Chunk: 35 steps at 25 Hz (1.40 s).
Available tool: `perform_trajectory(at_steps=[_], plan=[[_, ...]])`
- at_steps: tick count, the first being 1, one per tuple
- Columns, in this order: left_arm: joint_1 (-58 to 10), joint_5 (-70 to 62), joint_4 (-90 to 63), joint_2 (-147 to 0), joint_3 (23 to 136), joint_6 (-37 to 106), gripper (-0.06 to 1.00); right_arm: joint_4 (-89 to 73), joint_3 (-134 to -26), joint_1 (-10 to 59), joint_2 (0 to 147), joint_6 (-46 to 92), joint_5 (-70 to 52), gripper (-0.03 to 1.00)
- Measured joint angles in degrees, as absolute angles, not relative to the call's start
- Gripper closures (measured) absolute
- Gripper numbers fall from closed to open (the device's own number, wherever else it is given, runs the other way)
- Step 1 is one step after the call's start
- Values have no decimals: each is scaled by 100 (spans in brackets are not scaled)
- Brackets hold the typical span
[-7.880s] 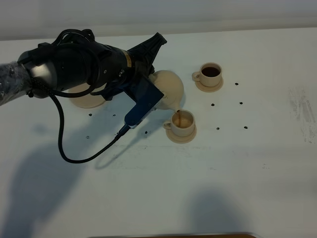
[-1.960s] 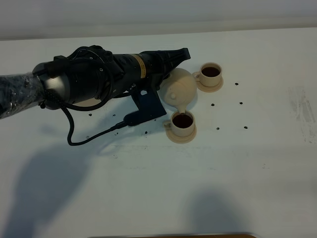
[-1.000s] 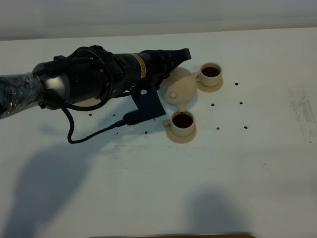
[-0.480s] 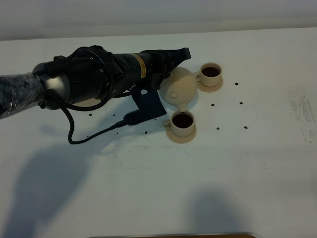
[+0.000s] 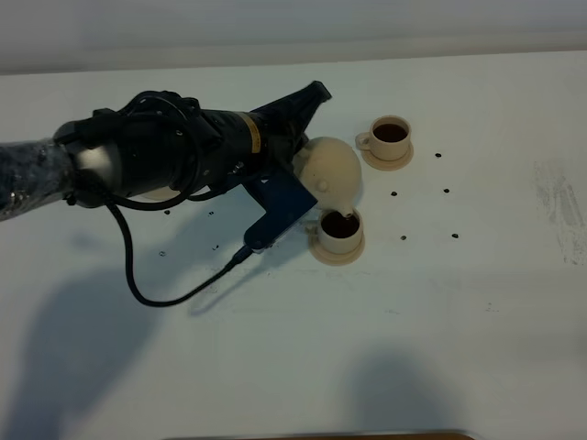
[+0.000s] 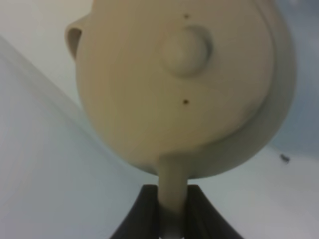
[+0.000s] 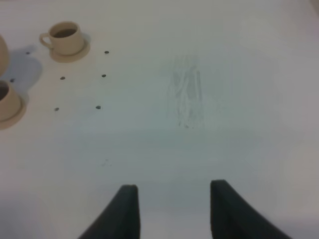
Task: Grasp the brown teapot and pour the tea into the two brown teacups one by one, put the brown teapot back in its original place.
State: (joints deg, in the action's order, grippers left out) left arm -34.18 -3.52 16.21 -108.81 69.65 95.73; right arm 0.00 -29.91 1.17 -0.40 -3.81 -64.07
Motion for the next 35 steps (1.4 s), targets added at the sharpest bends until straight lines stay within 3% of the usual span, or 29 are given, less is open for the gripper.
perform_trajectory(at_steps=[13,20,25,35], plan=[[-3036,-1793,324,-9968,6951,8128,86,0,-2991,117,-40,-381,-6407,62],[-3024,-2740,-291,-9810,6730,6325,86,0,-2991,117,-40,-381,-6407,62],[-2991,-2846,-335,-9542,6115,5316,86,0,-2991,117,-40,-381,-6407,62],[-2858,-2072,-770,-9476,4985,4783,86,0,-2991,117,-40,-381,-6407,62]])
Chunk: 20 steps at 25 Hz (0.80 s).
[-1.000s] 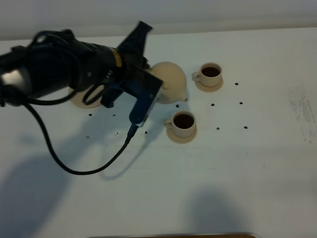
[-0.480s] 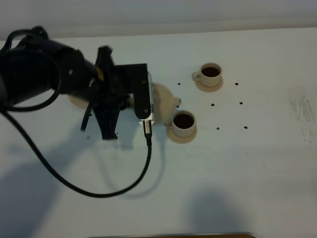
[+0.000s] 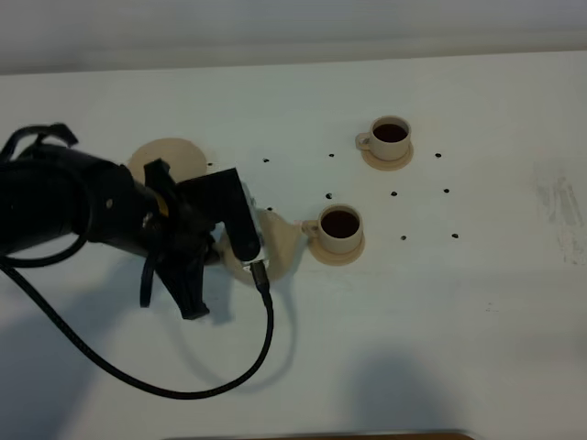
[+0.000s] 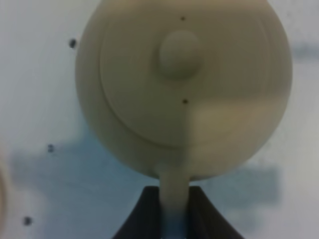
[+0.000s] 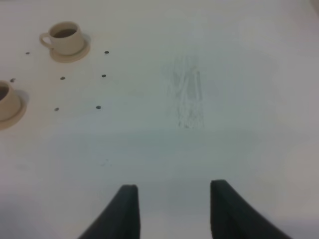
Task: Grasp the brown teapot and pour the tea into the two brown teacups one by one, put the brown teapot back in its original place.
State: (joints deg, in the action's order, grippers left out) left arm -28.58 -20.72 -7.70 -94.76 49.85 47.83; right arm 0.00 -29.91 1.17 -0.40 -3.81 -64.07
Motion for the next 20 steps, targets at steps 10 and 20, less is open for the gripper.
perform_trajectory(at_steps=[10,20], plan=[[-2854,-1450,-945,-10095,4860,4455,86,0,-2991,117,-40,-381,-6407,62],[-2360,-1495,-1200,-9242,4858,2913,86,0,-2991,117,-40,-381,-6407,62]])
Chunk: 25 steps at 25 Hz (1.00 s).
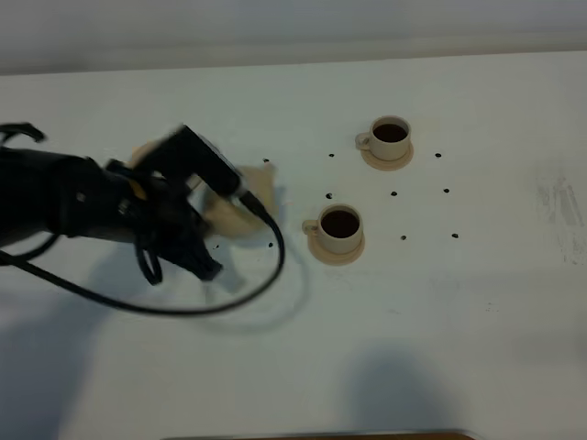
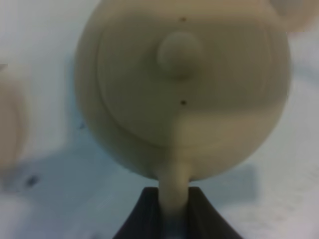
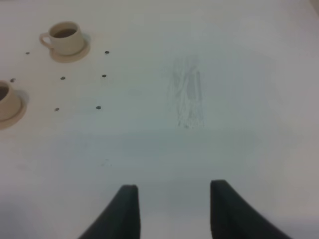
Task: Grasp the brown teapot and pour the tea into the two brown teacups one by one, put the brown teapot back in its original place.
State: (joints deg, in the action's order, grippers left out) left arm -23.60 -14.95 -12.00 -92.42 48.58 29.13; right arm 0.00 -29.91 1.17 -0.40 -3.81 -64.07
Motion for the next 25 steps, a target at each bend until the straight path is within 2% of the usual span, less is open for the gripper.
perform_trajectory(at_steps=[5,12,16,25], plan=[[-1606,-1493,-1195,-9099,4858,2255,86,0,-2991,117,-40,-381,-6407,62],[-896,-1450,-1112,-9101,4858,2050,86,0,-2991,117,-40,-381,-6407,62],[-674,-1256,-1108,-9330,4865,1909,86,0,-2991,117,-40,-381,-6407,62],[-649,-1304,-1113,-10175,5538,1877,86,0,-2991,117,-40,-381,-6407,62]])
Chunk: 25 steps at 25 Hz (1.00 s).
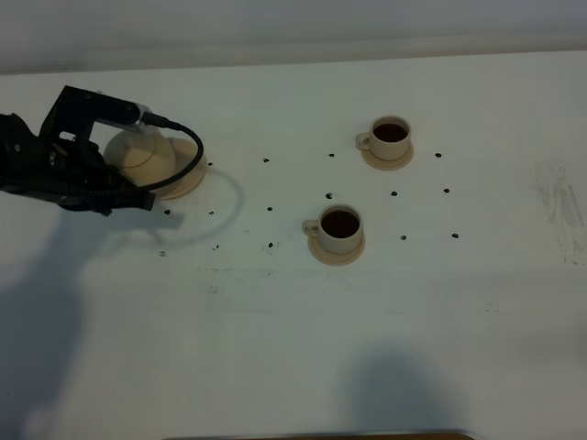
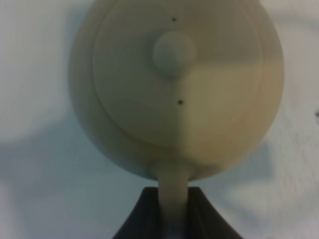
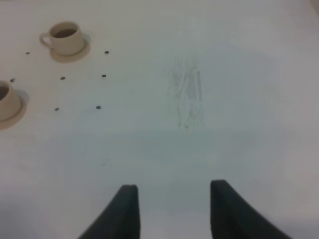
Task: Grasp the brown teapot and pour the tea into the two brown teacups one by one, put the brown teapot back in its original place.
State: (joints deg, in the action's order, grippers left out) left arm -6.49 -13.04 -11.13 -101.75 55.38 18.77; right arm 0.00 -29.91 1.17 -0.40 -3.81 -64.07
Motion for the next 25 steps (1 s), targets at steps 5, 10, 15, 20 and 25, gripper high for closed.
perform_trajectory(at_steps=[5,10,15,20,25], plan=[[-649,-1389,-1156,-10395,5847,1877,86,0,-2991,117,-40,-381,-6407,62],[-649,-1455,-1208,-10724,6112,1877,86,0,-2991,117,-40,-381,-6407,62],[-649,-1517,-1208,-10877,6199,1877,86,0,-2991,117,-40,-381,-6407,62],[-649,-1581,-1208,-10877,6229,1877,85,0,-2991,117,-40,-381,-6407,62],[-649,-1607,-1220,-10877,6236,1935,71,0,-2991,117,-40,-381,-6407,62]])
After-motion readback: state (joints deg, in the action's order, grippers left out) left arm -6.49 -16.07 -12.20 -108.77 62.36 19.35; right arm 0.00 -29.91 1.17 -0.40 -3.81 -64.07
